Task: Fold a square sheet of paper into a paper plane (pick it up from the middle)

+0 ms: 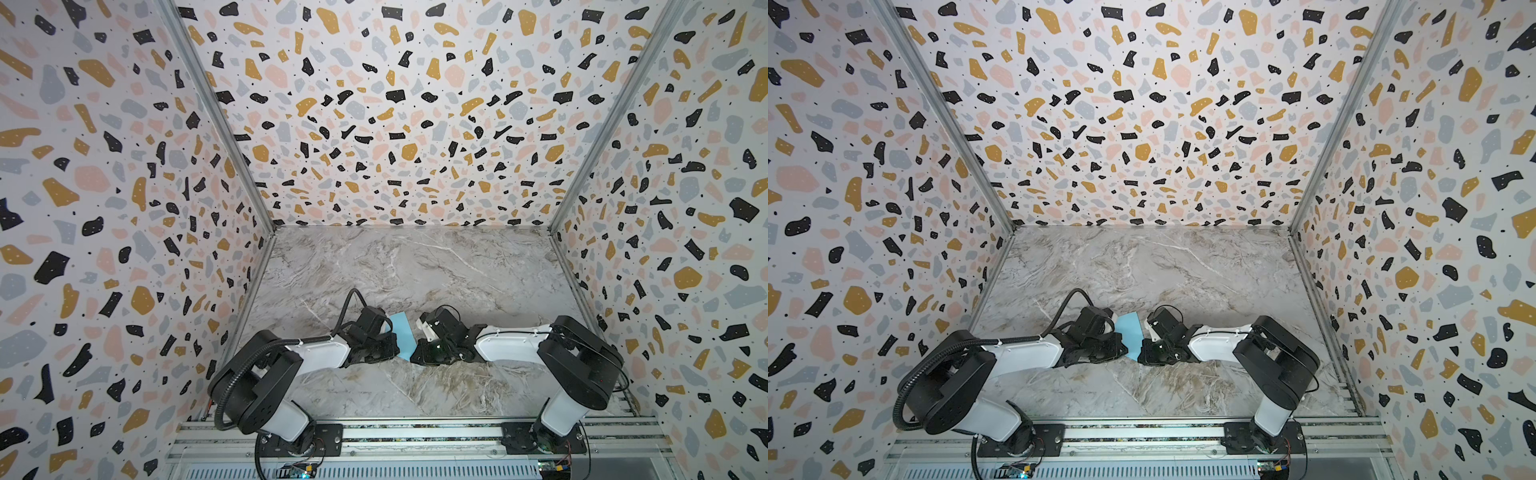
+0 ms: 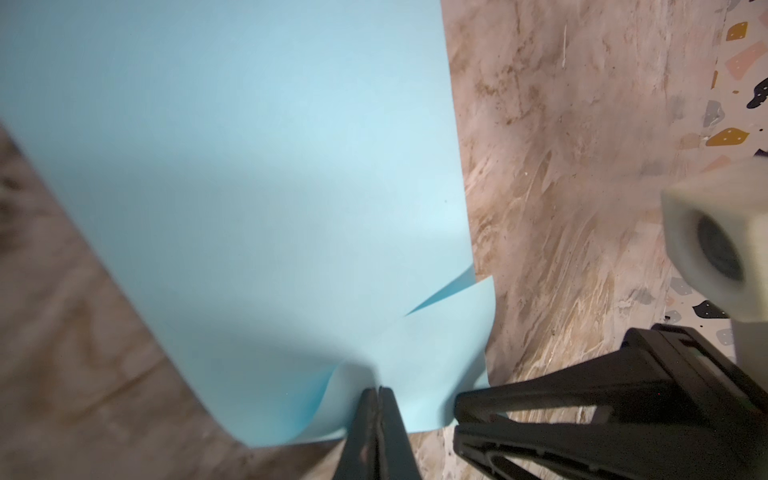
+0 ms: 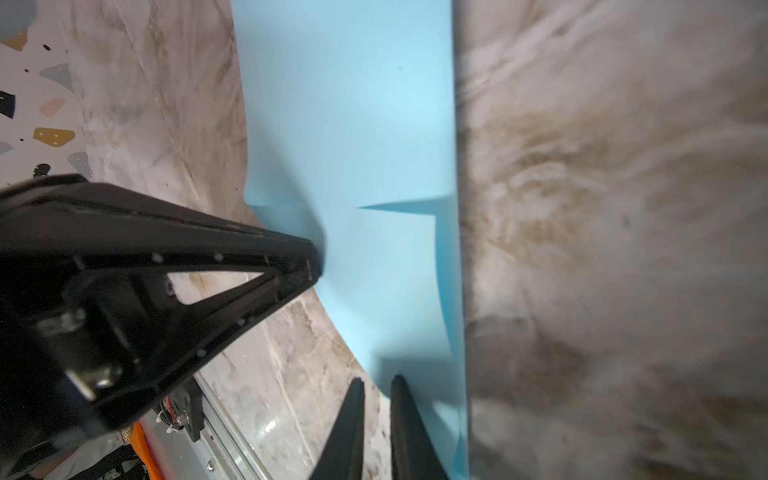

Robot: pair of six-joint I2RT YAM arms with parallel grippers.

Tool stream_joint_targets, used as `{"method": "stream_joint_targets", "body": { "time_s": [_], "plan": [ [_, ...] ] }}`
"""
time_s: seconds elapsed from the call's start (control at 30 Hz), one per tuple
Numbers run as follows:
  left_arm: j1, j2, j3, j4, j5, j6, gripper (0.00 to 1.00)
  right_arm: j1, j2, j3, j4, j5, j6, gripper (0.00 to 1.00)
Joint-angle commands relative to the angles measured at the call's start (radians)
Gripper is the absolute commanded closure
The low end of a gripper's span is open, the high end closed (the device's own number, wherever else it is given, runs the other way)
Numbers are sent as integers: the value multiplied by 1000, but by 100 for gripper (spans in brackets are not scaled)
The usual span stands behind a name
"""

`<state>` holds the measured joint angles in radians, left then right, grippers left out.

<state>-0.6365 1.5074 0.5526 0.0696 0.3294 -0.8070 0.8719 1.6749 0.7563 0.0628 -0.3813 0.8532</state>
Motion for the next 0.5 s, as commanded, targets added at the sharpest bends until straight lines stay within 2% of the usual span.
{"method": "stream_joint_targets", "body": {
  "time_s": [0.0, 0.47],
  "plan": [
    [6, 28, -22, -157, -105, 23, 100, -11, -33, -34, -73, 22, -5, 84],
    [6, 35, -19, -156, -107, 28, 100, -31, -105, -65, -81, 1, -52, 84]
  ]
}}
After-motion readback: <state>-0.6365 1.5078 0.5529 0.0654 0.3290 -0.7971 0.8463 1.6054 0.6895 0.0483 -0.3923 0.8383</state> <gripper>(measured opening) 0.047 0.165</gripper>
